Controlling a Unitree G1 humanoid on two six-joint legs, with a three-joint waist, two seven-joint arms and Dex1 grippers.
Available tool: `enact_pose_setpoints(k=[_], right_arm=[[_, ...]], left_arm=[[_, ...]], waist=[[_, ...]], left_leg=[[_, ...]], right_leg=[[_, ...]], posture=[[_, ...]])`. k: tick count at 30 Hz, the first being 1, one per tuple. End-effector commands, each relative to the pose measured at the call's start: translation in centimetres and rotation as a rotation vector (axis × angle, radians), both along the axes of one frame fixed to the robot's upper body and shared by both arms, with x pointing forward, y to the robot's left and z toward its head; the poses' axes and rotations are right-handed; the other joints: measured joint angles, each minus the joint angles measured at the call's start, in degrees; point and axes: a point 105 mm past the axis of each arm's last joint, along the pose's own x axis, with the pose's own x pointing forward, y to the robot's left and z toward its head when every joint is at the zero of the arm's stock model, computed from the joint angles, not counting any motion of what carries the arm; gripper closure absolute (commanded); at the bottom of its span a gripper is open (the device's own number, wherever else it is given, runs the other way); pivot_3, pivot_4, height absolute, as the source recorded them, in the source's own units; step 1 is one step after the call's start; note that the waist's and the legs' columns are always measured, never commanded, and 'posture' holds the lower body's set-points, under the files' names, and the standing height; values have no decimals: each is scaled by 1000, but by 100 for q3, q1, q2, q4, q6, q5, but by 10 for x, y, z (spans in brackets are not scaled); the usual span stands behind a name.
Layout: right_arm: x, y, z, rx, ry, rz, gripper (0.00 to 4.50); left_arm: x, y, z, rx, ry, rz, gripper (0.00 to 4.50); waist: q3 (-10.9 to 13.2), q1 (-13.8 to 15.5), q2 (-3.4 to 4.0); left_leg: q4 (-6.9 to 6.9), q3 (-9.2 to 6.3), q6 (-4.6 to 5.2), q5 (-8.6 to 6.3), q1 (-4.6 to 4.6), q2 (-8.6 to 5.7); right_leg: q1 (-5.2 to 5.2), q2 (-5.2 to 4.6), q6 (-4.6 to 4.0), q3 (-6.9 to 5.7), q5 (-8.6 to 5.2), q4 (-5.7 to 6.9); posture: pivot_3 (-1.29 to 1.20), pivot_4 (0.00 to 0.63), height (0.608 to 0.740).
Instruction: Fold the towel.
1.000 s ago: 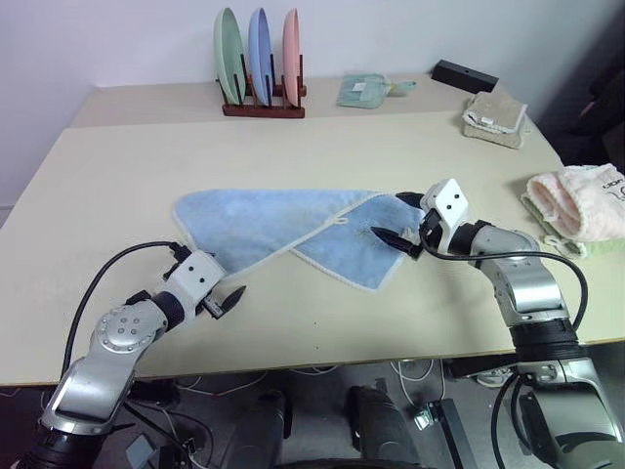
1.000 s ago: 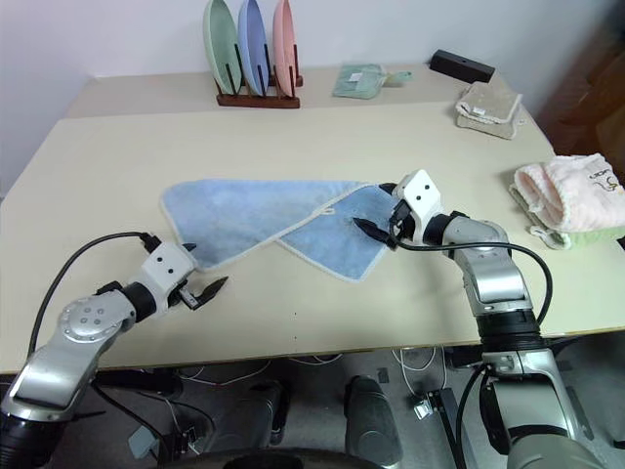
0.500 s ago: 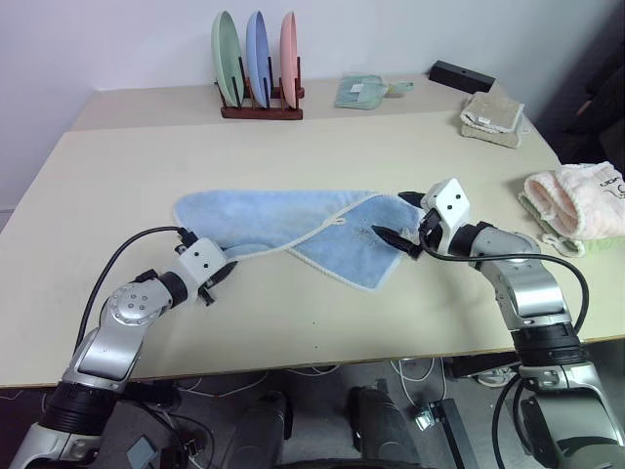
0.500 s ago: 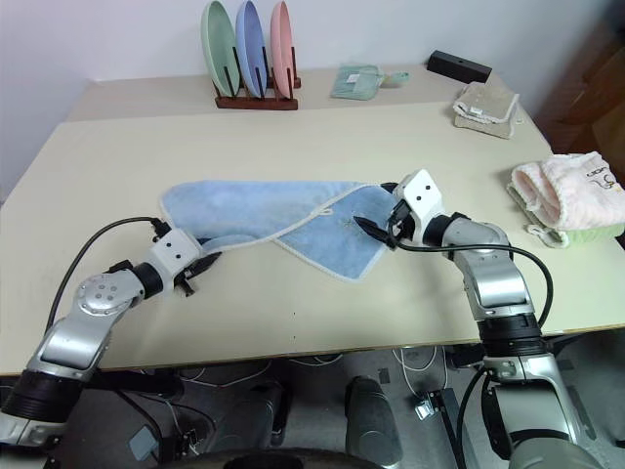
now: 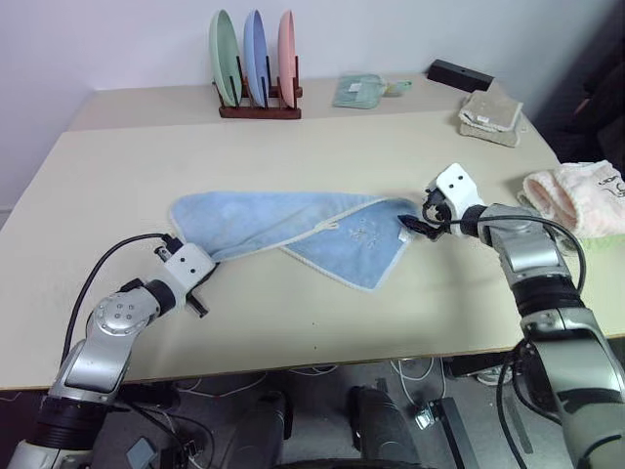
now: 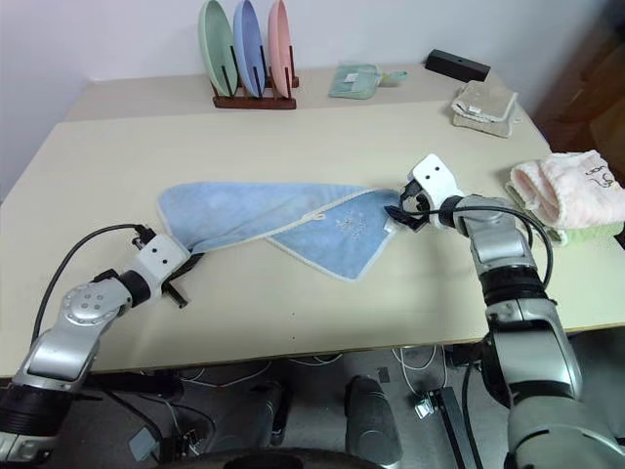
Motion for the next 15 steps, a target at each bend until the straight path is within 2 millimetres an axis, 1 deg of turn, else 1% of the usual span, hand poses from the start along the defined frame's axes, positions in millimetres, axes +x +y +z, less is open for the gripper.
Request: enact_pose_setpoints(k=[1, 3, 4, 8, 9, 13, 15], right_arm=[[7, 5, 12, 85, -6, 10, 558], [10, 7, 14, 107, -9, 4, 1303], [11, 8, 15, 121, -9, 4, 1894], [12, 13, 16, 145, -2, 19, 3880], [12, 13, 16, 142, -3, 22, 4435], [12, 11, 20, 133, -28, 21, 4435], [13, 9, 26, 110, -67, 24, 4435]], left_arm=[[-2, 7, 6, 16, -10, 24, 4500], [-4, 8, 5, 16, -8, 25, 4500], [-4, 8, 5, 16, -8, 26, 4500], [-6, 9, 5, 14, -4, 32, 4500], [-7, 9, 5, 15, -4, 32, 4500], [-7, 9, 9, -2, -8, 40, 4500], [-5, 9, 14, -25, -21, 50, 4500]], waist=[[0, 2, 0], [0, 7, 0], [0, 13, 0], [1, 11, 1], [1, 13, 1], [1, 12, 2], [1, 10, 2]], left_leg=[[-1, 0, 0, 0, 0, 0], [0, 0, 0, 0, 0, 0], [0, 0, 0, 0, -1, -1], [0, 0, 0, 0, -1, -1], [0, 0, 0, 0, -1, -1], [0, 0, 0, 0, -1, -1], [0, -1, 0, 0, -1, -1]], right_leg=[[0, 0, 0, 0, 0, 0], [0, 0, 0, 0, 0, -1], [0, 0, 0, 0, 0, -1], [0, 0, 0, 0, 0, 0], [-1, 0, 0, 0, 0, 0], [-1, 0, 0, 0, 0, 0], [-1, 0, 0, 0, 0, 0]], posture=[[0, 150, 740], [0, 150, 740], [0, 150, 740], [0, 150, 740], [0, 150, 740], [0, 150, 740], [0, 150, 740]])
